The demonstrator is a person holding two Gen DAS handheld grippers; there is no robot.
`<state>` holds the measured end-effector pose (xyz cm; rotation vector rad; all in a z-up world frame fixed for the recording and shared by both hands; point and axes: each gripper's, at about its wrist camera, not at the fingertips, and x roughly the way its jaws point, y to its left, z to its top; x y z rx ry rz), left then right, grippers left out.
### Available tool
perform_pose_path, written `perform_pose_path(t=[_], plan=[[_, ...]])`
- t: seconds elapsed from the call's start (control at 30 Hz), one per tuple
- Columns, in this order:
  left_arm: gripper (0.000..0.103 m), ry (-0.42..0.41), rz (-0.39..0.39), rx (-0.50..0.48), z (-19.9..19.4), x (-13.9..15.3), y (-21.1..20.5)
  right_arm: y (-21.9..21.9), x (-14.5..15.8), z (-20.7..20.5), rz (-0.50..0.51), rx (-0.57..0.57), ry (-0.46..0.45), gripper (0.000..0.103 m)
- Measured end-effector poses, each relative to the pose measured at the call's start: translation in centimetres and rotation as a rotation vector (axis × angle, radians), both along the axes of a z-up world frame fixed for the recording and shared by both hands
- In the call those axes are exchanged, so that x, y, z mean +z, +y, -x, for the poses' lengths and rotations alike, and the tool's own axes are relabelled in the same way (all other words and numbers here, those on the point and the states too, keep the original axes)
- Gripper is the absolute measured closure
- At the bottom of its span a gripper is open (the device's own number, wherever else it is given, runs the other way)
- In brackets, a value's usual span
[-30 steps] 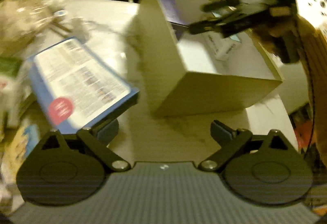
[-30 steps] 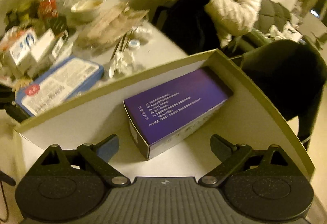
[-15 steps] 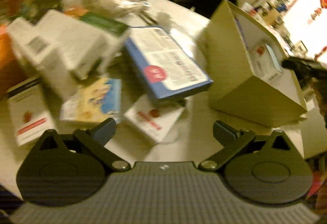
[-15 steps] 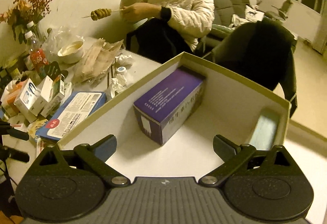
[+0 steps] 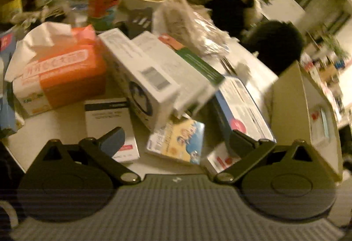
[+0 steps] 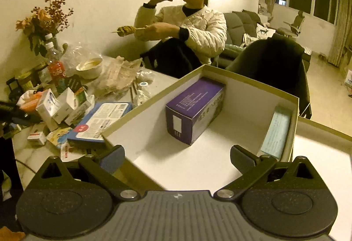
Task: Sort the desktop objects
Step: 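Withdraw the right gripper and swing the left gripper to the medicine pile, then grasp the white barcode box with the left gripper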
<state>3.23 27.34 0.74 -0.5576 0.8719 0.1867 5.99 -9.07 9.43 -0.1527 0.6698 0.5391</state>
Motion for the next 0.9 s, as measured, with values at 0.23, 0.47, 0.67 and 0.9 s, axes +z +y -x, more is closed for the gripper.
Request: perform_pose_path(t=[0.23,0.47,0.67,0.9], plan=[[0.018,0.012,0.053,0.112,-1.8,-1.1,1.1,0.1,0.2,2.3,-0.017,0.003,-0.032,0.001],[0.063,0.029,0.129,0.176,-1.8,-2.6,2.3,0.9,-0.1,3.8,-0.022,0.025,-0.048,0.001],[0.072,0.004,0.107,0.171,-0.6,-2.7,2.1,1.8,-0.6,4.8,-0.054,0.050,-0.039,0.001],[0.075,-0.064,0.047,0.164,1.4,-1.4,2.0,3.5,-2.0,5.3,-0.074,0.089,0.001,0.001]])
